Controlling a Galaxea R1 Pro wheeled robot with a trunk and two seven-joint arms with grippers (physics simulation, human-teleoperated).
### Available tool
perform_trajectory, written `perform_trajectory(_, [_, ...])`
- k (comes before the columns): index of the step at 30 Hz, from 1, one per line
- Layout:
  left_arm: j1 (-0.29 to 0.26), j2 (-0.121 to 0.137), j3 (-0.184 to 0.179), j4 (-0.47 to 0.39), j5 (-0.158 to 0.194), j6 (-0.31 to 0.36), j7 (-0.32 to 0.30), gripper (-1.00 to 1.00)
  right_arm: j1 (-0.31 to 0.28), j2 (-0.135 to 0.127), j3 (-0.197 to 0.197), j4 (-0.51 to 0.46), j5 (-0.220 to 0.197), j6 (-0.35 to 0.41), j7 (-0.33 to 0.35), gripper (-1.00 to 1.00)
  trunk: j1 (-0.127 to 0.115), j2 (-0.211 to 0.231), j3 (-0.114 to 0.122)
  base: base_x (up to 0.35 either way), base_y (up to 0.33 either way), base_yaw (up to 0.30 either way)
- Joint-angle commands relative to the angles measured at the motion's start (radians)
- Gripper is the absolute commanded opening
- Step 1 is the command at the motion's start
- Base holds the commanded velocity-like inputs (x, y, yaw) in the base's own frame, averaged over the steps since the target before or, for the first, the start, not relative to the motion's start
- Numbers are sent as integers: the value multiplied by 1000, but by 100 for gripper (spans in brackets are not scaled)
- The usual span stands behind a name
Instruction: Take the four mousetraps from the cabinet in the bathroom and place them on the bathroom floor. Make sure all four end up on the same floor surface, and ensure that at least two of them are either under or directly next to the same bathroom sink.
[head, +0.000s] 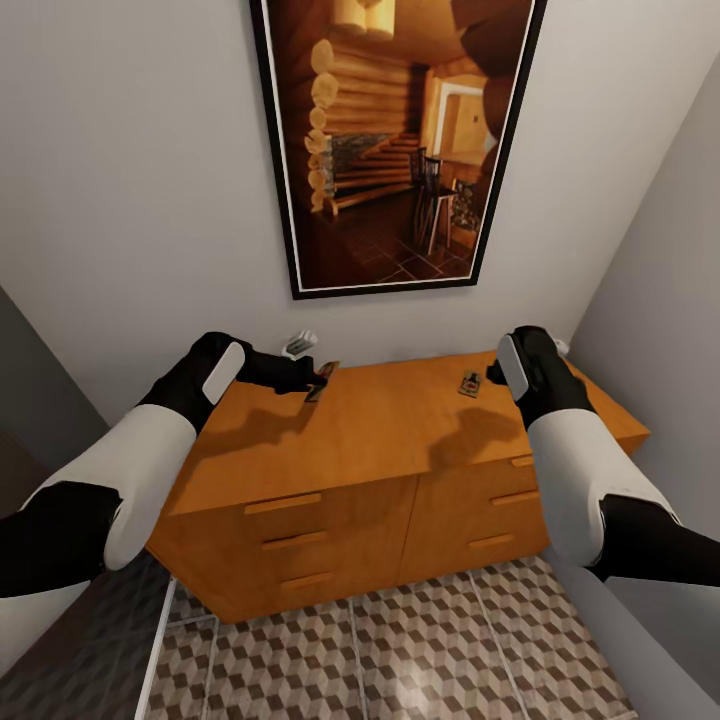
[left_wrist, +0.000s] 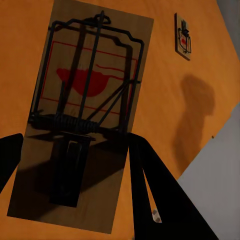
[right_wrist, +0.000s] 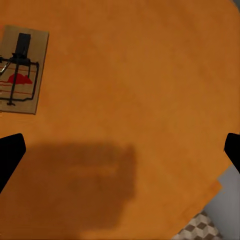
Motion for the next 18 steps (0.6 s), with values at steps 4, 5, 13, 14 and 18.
perform_trajectory(4, [0, 1, -5, -1, -10, -2, -11, -100, -3, 2, -4, 7, -24, -3, -13, 100, 0, -1, -1, 0, 0, 0])
perform_trajectory(5, [0, 1, -5, -1, -10, -2, -11, -100, -5, 2, -4, 10, -26, -4, -14, 100, 0, -1, -1, 0, 0, 0])
perform_trajectory(13, [0, -1, -5, -1, -10, -1, -11, -100, -49, 2, -4, 69, -34, -5, -18, 100, 0, -1, -1, 0, 0, 0])
perform_trajectory(14, [0, -1, -5, -1, -10, -1, -11, -100, -53, 2, -4, 78, -34, -5, -18, 100, 0, -1, -1, 0, 5, 0])
perform_trajectory(18, [0, -2, -6, -1, -10, -1, -11, -100, -64, 3, -4, 105, -37, -6, -17, 100, 0, -1, -1, 0, 69, 0])
